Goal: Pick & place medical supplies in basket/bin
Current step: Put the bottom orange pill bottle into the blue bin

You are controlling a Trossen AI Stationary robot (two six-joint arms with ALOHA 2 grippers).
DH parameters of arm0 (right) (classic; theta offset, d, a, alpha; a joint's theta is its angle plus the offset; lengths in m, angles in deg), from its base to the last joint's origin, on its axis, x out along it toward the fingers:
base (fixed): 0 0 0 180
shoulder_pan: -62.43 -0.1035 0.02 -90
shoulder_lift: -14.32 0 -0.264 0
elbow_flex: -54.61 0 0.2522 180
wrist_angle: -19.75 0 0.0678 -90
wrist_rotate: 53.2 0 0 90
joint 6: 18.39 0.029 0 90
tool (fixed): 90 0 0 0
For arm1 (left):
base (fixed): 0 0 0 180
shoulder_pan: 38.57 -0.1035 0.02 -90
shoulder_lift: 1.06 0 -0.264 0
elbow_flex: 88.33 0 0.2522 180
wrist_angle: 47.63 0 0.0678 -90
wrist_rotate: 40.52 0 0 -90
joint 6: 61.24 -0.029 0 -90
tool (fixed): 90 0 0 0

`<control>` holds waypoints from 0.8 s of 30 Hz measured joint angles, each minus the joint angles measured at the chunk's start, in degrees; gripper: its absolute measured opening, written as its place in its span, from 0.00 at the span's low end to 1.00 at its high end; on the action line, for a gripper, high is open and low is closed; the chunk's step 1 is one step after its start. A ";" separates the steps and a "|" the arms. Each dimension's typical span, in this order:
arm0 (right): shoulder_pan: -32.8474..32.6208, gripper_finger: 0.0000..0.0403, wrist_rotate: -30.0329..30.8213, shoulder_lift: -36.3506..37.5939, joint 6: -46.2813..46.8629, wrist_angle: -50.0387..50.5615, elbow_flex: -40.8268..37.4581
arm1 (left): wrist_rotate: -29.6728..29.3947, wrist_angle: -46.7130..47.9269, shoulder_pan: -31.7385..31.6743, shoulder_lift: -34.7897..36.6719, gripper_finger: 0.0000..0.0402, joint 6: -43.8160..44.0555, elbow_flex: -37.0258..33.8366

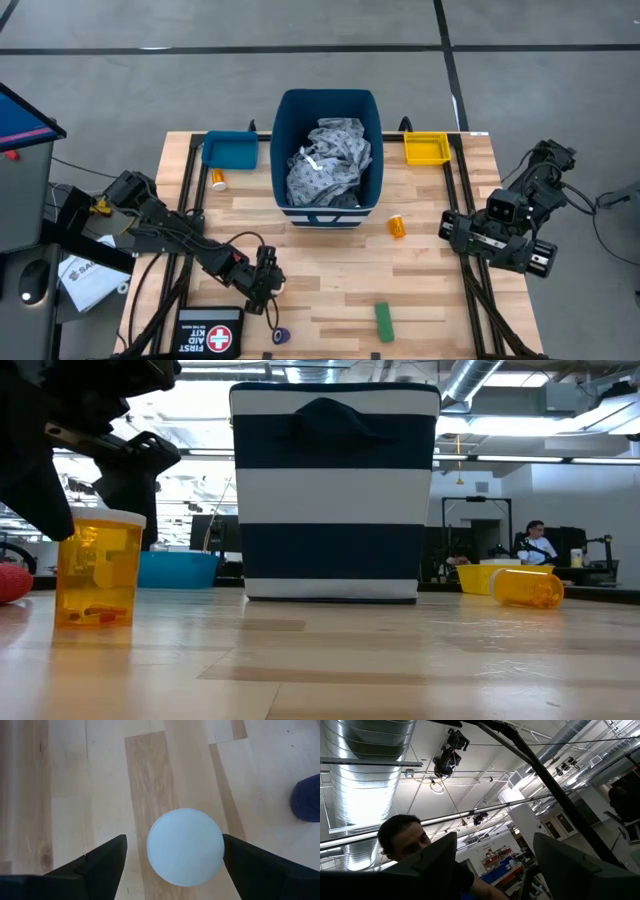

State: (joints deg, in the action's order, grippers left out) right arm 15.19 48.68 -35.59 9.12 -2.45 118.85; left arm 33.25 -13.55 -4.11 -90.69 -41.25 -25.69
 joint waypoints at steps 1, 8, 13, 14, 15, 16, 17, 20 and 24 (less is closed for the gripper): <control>0.00 0.64 0.00 0.00 -0.01 0.00 0.00 | 0.00 0.00 0.00 0.00 0.76 0.00 0.00; 0.00 0.64 0.00 0.00 -0.02 0.39 0.00 | 0.02 -0.47 0.00 0.00 0.68 0.57 0.00; 0.00 0.64 0.00 0.02 -0.02 0.37 0.00 | 0.02 -1.14 0.00 0.00 0.60 0.95 0.00; 0.00 0.64 0.00 0.00 -0.02 0.37 0.00 | 0.02 -1.21 0.00 0.00 0.59 0.99 0.00; 0.00 0.64 0.00 0.02 -0.02 0.37 0.00 | 0.02 -1.24 0.01 0.00 0.57 1.02 0.00; 0.00 0.64 0.00 0.02 -0.02 0.38 0.00 | 0.02 -1.20 0.07 0.00 0.56 1.17 0.00; 0.00 0.64 0.00 0.02 -0.02 0.37 0.00 | 0.00 -1.21 0.11 0.00 0.55 1.39 0.00; 0.00 0.64 0.00 0.02 -0.02 0.37 0.00 | 0.00 -1.21 0.11 0.00 0.52 1.51 0.00; 0.00 0.64 0.00 0.01 -0.02 0.37 0.00 | -0.09 -1.20 0.11 0.00 0.52 1.84 0.00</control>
State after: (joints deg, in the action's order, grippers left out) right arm 15.19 48.68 -35.58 9.10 -2.08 118.85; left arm 33.16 -14.75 -4.00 -90.69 -39.41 -25.69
